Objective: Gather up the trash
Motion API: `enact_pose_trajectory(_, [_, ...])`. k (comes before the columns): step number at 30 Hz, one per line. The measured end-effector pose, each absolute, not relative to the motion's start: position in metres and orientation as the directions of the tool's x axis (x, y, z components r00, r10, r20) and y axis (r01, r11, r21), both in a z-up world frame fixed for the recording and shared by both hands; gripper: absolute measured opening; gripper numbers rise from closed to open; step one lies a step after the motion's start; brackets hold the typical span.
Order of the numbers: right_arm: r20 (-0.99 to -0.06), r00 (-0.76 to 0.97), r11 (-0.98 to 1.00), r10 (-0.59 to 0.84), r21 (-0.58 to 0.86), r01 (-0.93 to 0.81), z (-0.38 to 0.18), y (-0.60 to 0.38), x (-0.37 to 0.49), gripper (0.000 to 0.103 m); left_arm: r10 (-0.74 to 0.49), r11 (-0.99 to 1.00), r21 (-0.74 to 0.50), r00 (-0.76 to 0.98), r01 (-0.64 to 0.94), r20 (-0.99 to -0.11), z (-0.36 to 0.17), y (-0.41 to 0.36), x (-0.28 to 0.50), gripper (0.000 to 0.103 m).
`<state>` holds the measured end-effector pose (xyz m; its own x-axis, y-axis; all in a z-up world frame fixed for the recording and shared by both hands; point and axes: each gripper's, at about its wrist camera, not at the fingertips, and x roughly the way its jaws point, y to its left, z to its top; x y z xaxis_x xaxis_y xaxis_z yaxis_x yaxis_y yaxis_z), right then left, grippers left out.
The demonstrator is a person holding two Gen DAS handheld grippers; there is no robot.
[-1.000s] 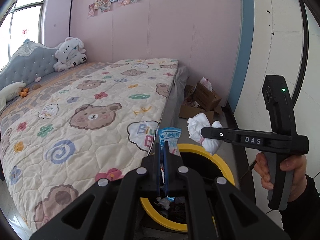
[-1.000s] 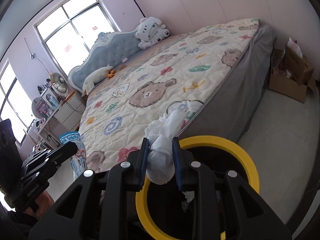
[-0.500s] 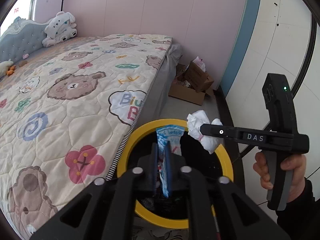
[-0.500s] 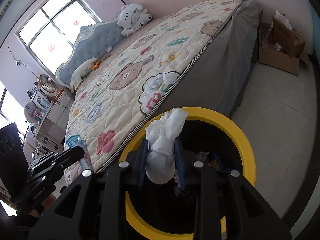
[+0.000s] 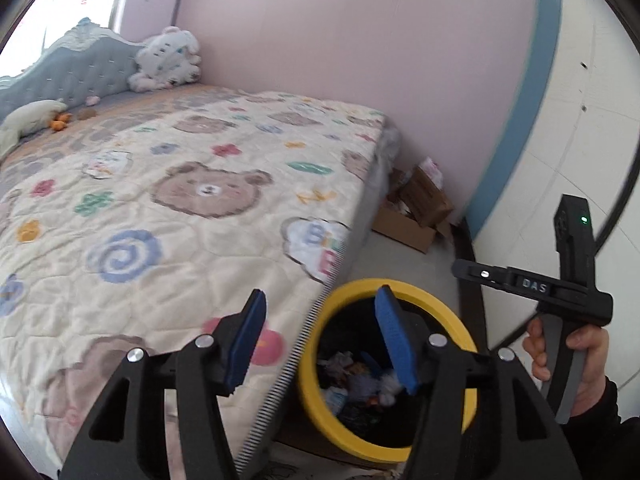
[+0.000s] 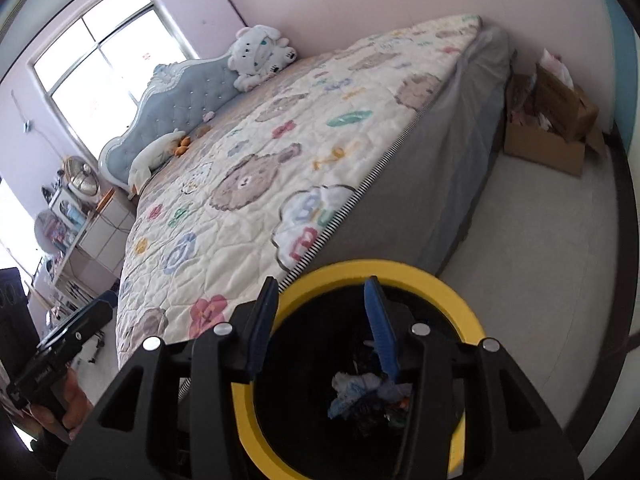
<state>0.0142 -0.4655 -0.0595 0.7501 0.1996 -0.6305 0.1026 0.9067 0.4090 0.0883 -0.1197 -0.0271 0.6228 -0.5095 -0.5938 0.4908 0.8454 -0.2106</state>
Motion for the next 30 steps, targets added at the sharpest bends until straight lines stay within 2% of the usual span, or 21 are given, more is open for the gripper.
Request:
enact_pose_trajectory(10, [-0.612,0.736,0.943,0.29,0.315,-0.109,-0.046,-0.339,0.103,0.044,-0.266,0.964,-0.164,0.787,0.21,-0.556,-0.027,-0.013,0.109,0.054])
enact_pose_trajectory(12, [-0.608,0.746,0.953,0.271,0.276,-0.122,-0.044,-0.316,0.116,0.044,-0.226,0.974,-0.15,0.806,0.171,-0.548,-0.028,0.003,0.109,0.059])
enact_pose_trajectory(16, [-0.591,0.765,0.96,0.256,0.248,-0.13,-0.04,-0.282,0.136,0.06,-0.161,0.985,-0.142,0.841,0.102,-0.516,-0.025,0.03,0.105,0.068])
enact_pose_trajectory(18, [-0.571,0.785,0.964,0.24,0.238,-0.122,-0.034,-0.271,0.141,0.063,-0.15,0.984,-0.157,0.85,0.08,-0.506,-0.024,0.04,0.103,0.074])
enact_pose_trajectory(20, [-0.548,0.805,0.967,0.227,0.224,-0.12,-0.028,-0.264,0.14,0.08,-0.143,0.983,-0.171,0.858,0.066,-0.493,-0.023,0.051,0.1,0.079])
enact_pose_trajectory(23, [-0.508,0.839,0.974,0.198,0.196,-0.111,-0.018,-0.255,0.135,0.092,-0.114,0.985,-0.166,0.875,0.039,-0.471,-0.02,0.059,0.096,0.085])
enact_pose_trajectory(24, [-0.498,0.848,0.977,0.184,0.187,-0.102,-0.015,-0.253,0.133,0.094,-0.106,0.986,-0.166,0.879,0.031,-0.465,-0.02,0.062,0.095,0.089])
enact_pose_trajectory(27, [-0.459,0.876,0.982,0.15,0.172,-0.078,-0.01,-0.25,0.127,0.095,-0.097,0.983,-0.183,0.898,0.019,-0.429,-0.018,0.069,0.087,0.094])
enact_pose_trajectory(30, [-0.422,0.896,0.984,0.138,0.164,-0.074,-0.007,-0.247,0.12,0.095,-0.085,0.981,-0.195,0.915,0.007,-0.395,-0.016,0.075,0.079,0.095])
